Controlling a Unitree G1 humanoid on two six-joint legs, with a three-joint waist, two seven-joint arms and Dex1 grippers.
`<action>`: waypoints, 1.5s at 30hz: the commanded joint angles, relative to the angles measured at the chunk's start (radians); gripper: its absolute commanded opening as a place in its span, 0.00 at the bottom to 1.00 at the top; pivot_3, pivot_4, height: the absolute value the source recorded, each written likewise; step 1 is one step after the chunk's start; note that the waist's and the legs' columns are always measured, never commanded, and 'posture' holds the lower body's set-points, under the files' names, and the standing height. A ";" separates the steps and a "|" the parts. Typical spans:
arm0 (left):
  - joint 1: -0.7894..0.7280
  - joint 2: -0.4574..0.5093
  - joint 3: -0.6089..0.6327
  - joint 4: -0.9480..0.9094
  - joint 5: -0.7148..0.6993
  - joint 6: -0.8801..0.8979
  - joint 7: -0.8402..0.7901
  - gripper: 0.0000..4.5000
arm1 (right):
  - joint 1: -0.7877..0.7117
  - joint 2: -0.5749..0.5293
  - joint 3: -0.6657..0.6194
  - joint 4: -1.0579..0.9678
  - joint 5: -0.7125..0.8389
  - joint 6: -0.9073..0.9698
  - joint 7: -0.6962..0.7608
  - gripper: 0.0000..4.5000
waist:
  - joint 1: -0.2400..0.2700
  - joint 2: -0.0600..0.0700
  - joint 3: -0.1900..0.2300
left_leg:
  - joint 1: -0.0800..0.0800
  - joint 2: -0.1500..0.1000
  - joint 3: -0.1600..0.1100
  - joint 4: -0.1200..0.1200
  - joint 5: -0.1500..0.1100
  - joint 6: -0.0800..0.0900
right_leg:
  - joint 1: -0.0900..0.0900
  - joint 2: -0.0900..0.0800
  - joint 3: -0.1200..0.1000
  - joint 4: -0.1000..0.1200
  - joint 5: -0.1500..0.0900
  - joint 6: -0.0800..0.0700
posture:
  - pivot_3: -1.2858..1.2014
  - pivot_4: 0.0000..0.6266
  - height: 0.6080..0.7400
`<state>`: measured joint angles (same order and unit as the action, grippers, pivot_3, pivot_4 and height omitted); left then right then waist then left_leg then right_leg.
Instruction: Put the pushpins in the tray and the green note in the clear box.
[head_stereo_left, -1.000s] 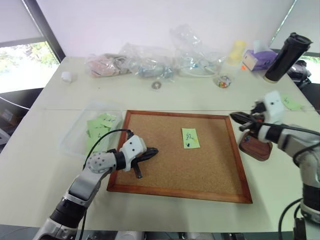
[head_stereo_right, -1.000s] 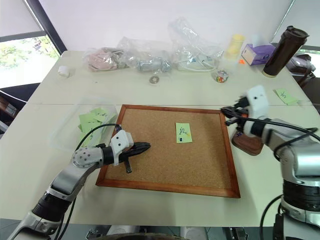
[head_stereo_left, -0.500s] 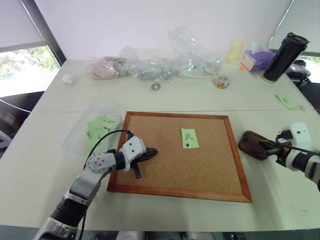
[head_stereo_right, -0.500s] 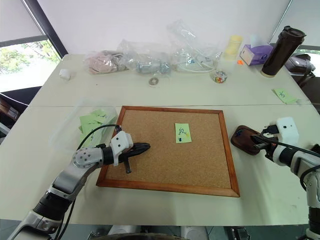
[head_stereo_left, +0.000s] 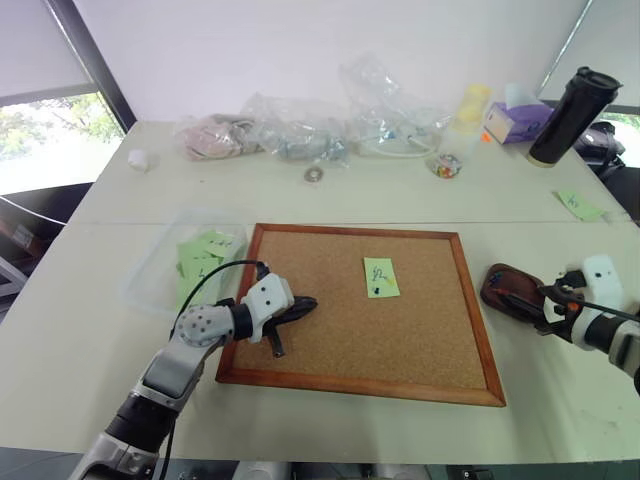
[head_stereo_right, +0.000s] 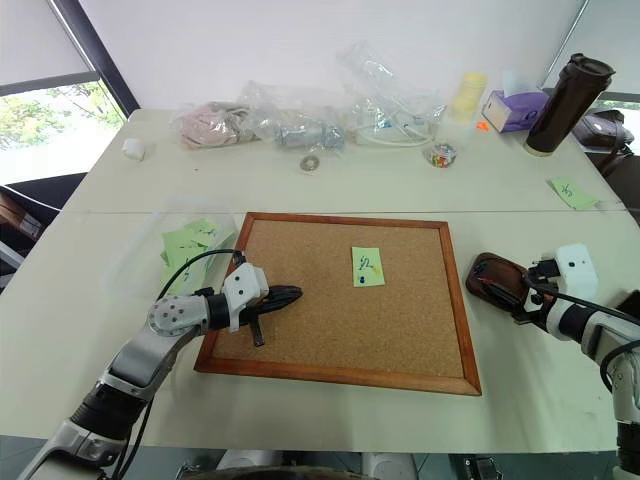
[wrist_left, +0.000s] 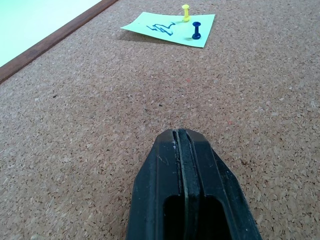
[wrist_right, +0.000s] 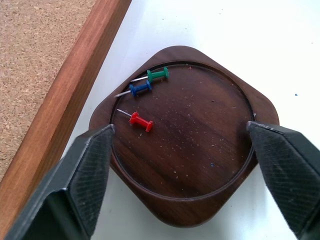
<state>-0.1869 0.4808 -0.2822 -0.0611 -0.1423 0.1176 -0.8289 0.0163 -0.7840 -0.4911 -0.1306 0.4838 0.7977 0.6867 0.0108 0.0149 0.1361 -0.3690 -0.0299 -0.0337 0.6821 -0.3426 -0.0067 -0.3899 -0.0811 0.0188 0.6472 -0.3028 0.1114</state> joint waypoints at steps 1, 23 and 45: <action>0.039 0.010 -0.041 0.045 0.040 0.041 -0.013 0.00 | -0.048 -0.008 -0.020 -0.140 0.089 0.023 0.025 0.99 | 0.000 0.002 -0.001 | 0.000 0.000 0.000 0.000 0.000 0.000 | 0.000 0.000 0.000 0.000 0.000 0.000 | 0.52 0.24 1.00; 0.062 0.018 -0.026 -0.011 0.039 0.080 0.005 0.00 | -0.249 0.137 0.512 -0.166 -0.069 -0.047 -0.063 0.99 | -0.002 -0.002 -0.002 | -0.003 0.000 -0.001 0.000 0.002 -0.004 | -0.003 0.000 0.000 -0.001 0.000 0.000 | 0.52 0.24 1.00; 0.072 0.023 -0.029 -0.029 0.036 0.092 0.017 0.00 | -0.263 0.188 0.433 -0.170 -0.082 -0.085 -0.078 0.01 | -0.006 -0.002 -0.002 | -0.003 0.000 -0.001 -0.001 0.002 -0.004 | -0.003 -0.001 0.000 -0.001 0.000 0.000 | 0.52 0.24 1.00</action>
<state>-0.1575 0.4890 -0.2773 -0.1270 -0.1384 0.1682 -0.7987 -0.2316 -0.5992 0.0441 -0.2388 0.3699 0.7150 0.6363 0.0049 0.0126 0.1336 -0.3726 -0.0301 -0.0347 0.6815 -0.3403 -0.0111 -0.3939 -0.0816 0.0184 0.6460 -0.3029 0.1113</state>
